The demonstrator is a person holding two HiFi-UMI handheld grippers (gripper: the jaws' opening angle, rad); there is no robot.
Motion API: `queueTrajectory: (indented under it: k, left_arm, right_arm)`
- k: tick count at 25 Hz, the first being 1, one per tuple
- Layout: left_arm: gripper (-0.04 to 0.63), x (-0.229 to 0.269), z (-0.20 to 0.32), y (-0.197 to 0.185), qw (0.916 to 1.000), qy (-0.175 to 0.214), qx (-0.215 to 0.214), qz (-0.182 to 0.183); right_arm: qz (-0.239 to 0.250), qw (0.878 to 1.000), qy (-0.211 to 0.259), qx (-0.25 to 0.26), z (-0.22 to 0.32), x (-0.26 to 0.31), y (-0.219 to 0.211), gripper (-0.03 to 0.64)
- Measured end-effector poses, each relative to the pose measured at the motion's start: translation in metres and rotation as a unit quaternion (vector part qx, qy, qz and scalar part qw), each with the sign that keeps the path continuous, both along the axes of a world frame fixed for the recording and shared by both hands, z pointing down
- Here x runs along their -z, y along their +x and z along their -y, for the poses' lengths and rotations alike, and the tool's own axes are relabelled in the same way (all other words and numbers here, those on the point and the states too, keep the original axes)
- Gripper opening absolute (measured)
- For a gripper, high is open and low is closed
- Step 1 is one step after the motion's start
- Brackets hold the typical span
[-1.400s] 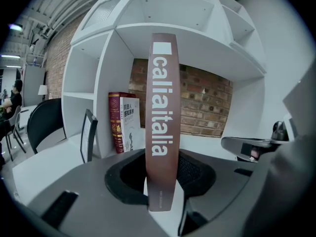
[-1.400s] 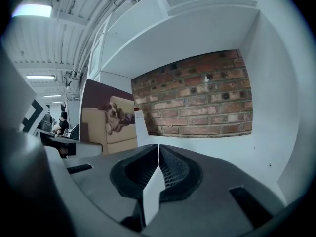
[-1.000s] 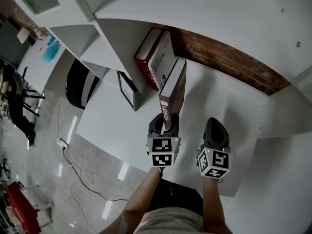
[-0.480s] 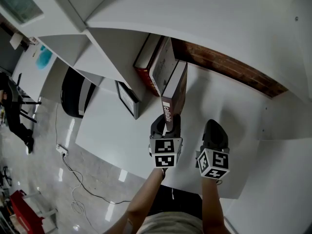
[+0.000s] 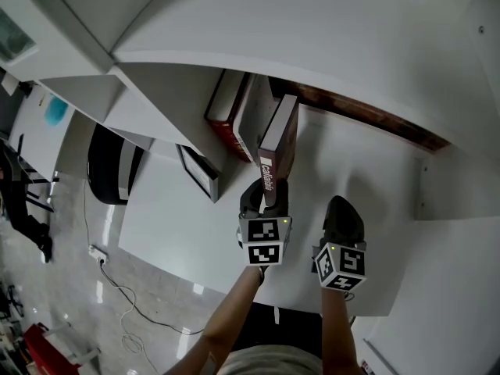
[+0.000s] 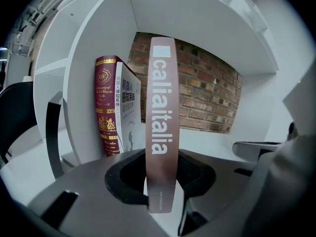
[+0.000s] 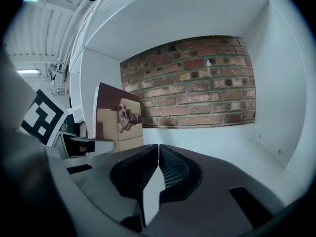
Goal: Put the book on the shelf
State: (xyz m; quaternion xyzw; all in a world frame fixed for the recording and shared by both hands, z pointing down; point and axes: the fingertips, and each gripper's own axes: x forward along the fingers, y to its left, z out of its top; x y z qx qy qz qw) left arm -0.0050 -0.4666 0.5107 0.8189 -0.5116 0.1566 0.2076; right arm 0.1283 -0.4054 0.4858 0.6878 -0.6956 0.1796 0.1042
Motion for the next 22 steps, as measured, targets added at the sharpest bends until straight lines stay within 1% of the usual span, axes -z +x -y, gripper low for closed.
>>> queueTrajectory:
  k: [5,10,17,22]
  left_arm:
    - [0.147,-0.006,0.011,0.003,0.9999,0.007,-0.003,0.009]
    - [0.147,-0.011,0.02,0.006,0.9998,0.014,0.008,0.01]
    - [0.149,-0.02,0.026,0.011,0.9995,0.017,0.024,0.01]
    - [0.149,-0.024,0.028,0.013,0.9994,0.021,0.023,0.017]
  right_arm:
    - [0.007,1.0,-0.001,-0.008,-0.001,-0.007,0.001,0.017]
    - [0.011,1.0,-0.002,-0.012,-0.005,-0.011,0.006,0.017]
    - [0.008,1.0,-0.008,0.0,-0.001,-0.015,0.009,0.017]
    - [0.01,1.0,-0.009,0.014,0.006,-0.017,0.002,0.017]
